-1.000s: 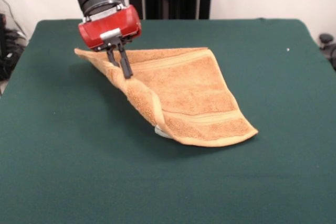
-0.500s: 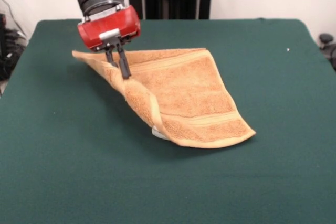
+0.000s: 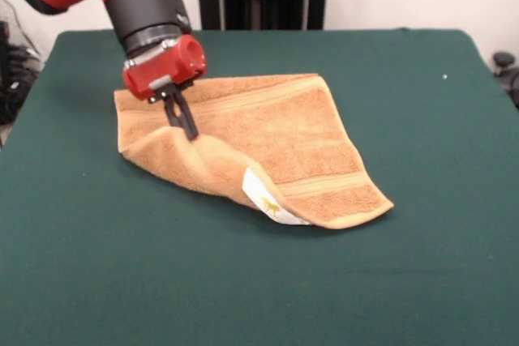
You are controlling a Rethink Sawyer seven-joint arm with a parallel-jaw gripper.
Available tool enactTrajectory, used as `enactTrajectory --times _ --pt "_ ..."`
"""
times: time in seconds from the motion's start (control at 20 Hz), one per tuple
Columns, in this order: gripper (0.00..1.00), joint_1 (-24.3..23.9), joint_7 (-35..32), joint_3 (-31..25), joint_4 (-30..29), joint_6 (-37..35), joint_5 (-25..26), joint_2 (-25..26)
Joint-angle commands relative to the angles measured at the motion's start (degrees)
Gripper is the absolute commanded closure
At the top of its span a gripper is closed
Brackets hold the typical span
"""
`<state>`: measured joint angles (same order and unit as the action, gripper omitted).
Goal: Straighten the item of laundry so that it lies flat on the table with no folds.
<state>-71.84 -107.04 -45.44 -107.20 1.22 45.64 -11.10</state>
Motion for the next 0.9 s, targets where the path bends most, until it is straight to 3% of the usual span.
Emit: enactTrajectory --times 0.05,0.2,0.5,0.75,0.9 --pt "1.0 4.7 -3.8 0.1 3.4 -3.1 -1.6 1.2" --pt "1.0 5.9 -4.2 1.0 2.5 0.8 0.4 -1.6" --pt "1.0 4.4 -1.1 -2.4 2.4 2.5 4.6 -1.6" --pt "1.0 4.7 -2.9 -2.0 1.7 1.3 2.5 -2.7" --pt "1.0 3.4 -1.3 -4.5 1.6 1.4 4.4 -2.3"
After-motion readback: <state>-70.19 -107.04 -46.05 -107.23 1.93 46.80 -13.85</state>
